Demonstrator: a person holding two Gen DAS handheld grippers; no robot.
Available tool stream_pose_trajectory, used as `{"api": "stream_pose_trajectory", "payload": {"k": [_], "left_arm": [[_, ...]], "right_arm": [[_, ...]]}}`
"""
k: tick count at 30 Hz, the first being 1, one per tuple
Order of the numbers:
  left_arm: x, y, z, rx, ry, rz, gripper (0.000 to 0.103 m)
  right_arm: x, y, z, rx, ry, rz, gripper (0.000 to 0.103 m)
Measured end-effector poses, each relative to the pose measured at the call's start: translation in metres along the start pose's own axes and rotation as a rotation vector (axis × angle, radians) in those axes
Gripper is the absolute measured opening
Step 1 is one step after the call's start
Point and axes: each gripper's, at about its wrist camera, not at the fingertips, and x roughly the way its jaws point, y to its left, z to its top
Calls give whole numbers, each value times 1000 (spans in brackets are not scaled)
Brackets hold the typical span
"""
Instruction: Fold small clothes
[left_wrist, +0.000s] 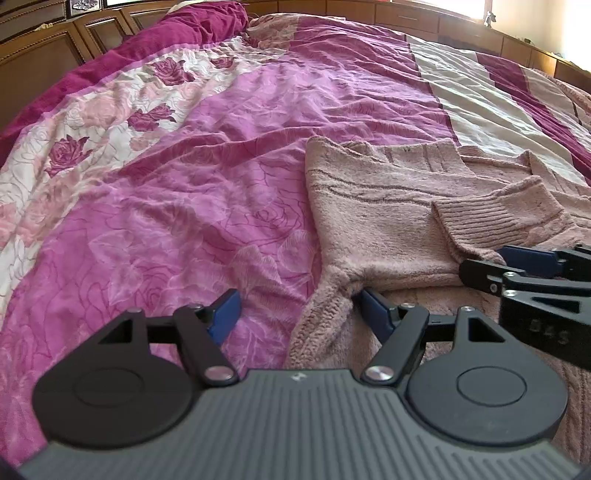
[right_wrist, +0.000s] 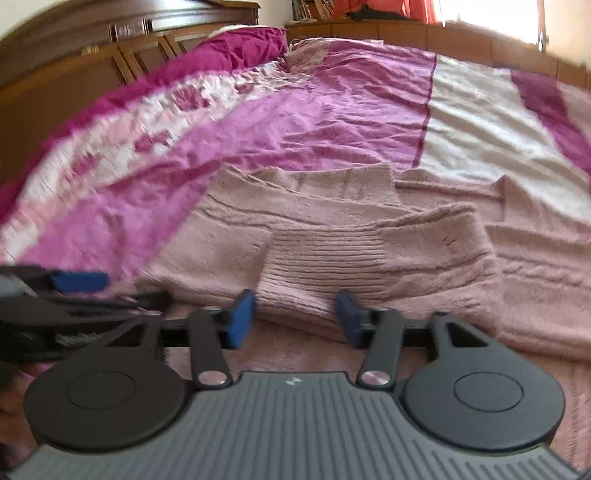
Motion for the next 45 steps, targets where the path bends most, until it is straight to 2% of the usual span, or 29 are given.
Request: {"api": "stream_pose_trajectory", "payload": {"k": [3, 7, 10, 20, 27, 36, 41, 42, 43, 45], "left_arm": [[-6, -1, 0, 13, -7, 8, 72], [-17, -4, 3, 30, -29, 17, 72], [-25, -8, 6, 45, -53, 13, 72], [-25, -26, 18, 92, -87, -17, 72], [-10, -30, 24, 90, -80, -16, 72], [15, -34, 24, 100, -37, 19, 72], [18, -38, 22, 111, -34, 30, 71], [19, -38, 22, 113, -33, 32, 71], [19, -38, 22, 113, -32, 33, 71], [19, -38, 22, 113, -29, 35, 72]], "right_arm": [[-2, -5, 0, 33, -14, 0, 24], [-11, -23, 3, 135, -22, 35, 17], [-24, -37, 5, 218, -53, 57, 15], [-82, -93, 24, 371, -230, 17, 15], [-118, -139, 23, 426, -312, -90, 15], [-116, -200, -16, 550, -276, -288, 15], [-100, -217, -39, 623, -202, -364, 16], [-98, -219, -41, 631, -190, -371, 21], [-97, -218, -43, 635, -183, -392, 30], [-98, -217, -44, 635, -179, -455, 39]]}}
